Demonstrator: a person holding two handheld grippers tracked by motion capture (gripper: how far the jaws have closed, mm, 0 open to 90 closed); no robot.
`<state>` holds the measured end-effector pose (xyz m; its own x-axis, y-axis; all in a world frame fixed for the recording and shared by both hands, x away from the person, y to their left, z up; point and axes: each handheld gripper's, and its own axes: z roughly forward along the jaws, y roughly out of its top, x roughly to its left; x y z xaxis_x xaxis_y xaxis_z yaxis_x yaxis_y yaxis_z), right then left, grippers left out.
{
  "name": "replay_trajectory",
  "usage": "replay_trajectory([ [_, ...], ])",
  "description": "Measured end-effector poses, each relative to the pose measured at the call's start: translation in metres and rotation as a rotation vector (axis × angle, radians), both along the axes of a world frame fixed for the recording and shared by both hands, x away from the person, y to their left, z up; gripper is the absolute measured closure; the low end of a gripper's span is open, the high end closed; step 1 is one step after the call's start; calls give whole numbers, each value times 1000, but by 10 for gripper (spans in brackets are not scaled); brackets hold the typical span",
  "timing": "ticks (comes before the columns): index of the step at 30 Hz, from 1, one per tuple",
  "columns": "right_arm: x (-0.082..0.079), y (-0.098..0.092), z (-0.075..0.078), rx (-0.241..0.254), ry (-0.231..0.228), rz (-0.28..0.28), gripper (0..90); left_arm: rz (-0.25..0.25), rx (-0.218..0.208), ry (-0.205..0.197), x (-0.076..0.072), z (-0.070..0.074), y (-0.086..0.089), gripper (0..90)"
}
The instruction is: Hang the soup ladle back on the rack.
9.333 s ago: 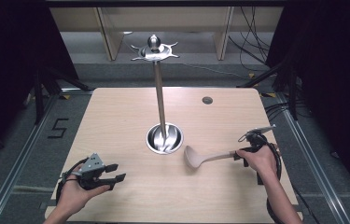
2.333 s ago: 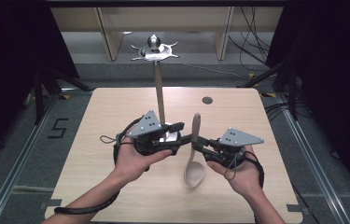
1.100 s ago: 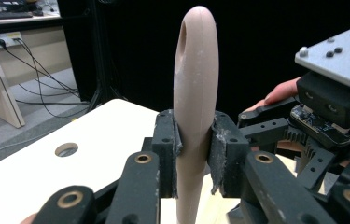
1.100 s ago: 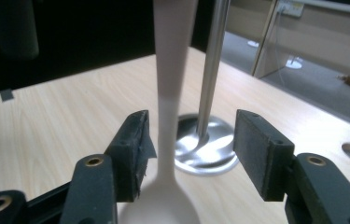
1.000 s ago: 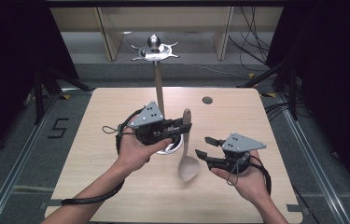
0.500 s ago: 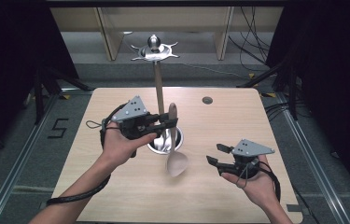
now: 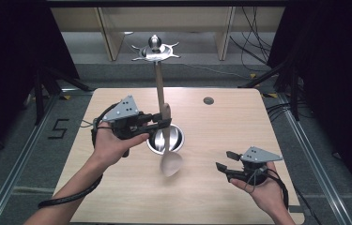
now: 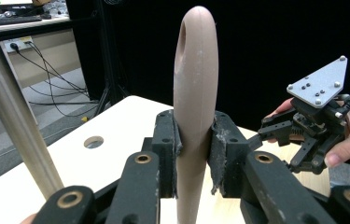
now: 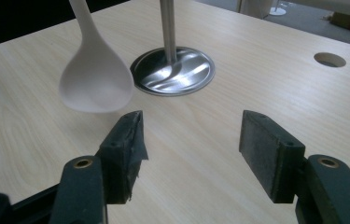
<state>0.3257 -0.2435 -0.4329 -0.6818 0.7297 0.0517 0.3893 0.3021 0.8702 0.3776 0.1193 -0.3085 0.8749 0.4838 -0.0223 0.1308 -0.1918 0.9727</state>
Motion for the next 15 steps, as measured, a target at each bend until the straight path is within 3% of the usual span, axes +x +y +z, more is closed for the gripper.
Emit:
replay_trajectory([
  [3,2,-4,-2,-16,-26,15,409,-6,7,-8,2,2,3,734],
  [5,0,-4,-3,4,10,-12,408,-6,6,-10,4,4,5,734],
  [7,1,-6,-5,-13,-11,-7,409,-9,10,-10,6,6,7,734],
  [9,-1,-5,-6,-1,10,-19,408,-10,12,-9,8,8,9,734],
  [11,1,-6,-7,-15,5,2,409,-11,8,-6,11,10,10,734],
  [15,1,-7,-8,-21,-14,-20,409,-20,-6,-10,18,13,13,734],
])
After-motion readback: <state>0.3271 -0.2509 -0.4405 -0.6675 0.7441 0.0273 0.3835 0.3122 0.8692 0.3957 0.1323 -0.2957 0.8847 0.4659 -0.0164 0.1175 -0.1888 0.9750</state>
